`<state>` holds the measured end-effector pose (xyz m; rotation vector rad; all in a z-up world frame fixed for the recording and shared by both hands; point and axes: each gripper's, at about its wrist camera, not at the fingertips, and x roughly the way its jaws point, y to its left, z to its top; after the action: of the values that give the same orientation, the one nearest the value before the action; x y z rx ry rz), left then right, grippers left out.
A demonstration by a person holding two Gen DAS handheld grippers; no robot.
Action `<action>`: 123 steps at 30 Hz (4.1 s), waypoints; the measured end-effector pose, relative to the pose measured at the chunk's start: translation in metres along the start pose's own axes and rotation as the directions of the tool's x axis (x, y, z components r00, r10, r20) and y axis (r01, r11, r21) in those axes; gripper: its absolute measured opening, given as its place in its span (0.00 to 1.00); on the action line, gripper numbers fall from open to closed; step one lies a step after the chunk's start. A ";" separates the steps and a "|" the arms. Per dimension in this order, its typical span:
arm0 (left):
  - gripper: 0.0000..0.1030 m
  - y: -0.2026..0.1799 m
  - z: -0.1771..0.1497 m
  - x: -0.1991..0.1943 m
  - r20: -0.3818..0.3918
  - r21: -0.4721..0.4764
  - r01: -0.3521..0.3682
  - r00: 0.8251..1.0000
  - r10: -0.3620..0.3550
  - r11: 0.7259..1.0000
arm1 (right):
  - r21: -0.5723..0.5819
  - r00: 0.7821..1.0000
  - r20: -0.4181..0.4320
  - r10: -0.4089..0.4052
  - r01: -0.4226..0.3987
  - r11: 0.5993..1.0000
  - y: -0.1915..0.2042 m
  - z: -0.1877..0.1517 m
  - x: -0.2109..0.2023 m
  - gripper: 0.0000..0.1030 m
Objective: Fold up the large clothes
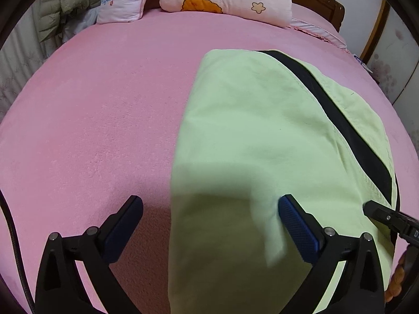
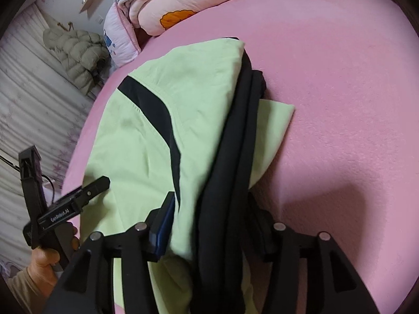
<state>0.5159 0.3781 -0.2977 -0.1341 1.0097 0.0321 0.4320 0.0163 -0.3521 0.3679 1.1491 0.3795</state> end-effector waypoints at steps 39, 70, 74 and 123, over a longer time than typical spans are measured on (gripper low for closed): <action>1.00 -0.186 -0.126 -0.344 -0.030 -0.009 0.053 0.998 -0.054 0.999 | -0.062 0.954 0.130 -0.272 0.282 0.958 0.109 -0.105 -0.313 0.61; 0.99 -0.337 -0.299 -0.572 0.072 0.041 -0.077 0.995 0.074 0.996 | -0.142 0.926 0.192 -0.325 0.354 0.924 0.080 -0.262 -0.558 0.61; 0.99 -0.341 -0.305 -0.576 0.075 0.028 -0.089 0.993 0.086 0.996 | -0.149 0.927 0.201 -0.318 0.350 0.925 0.076 -0.267 -0.565 0.61; 0.99 -0.351 -0.318 -0.586 0.081 0.008 -0.139 0.987 0.138 0.990 | -0.134 0.931 0.195 -0.308 0.336 0.932 0.061 -0.285 -0.580 0.61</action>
<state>-0.0321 0.0108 0.0650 -0.0489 0.9371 0.1564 -0.0478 -0.1784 0.0393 0.0598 0.9807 0.1475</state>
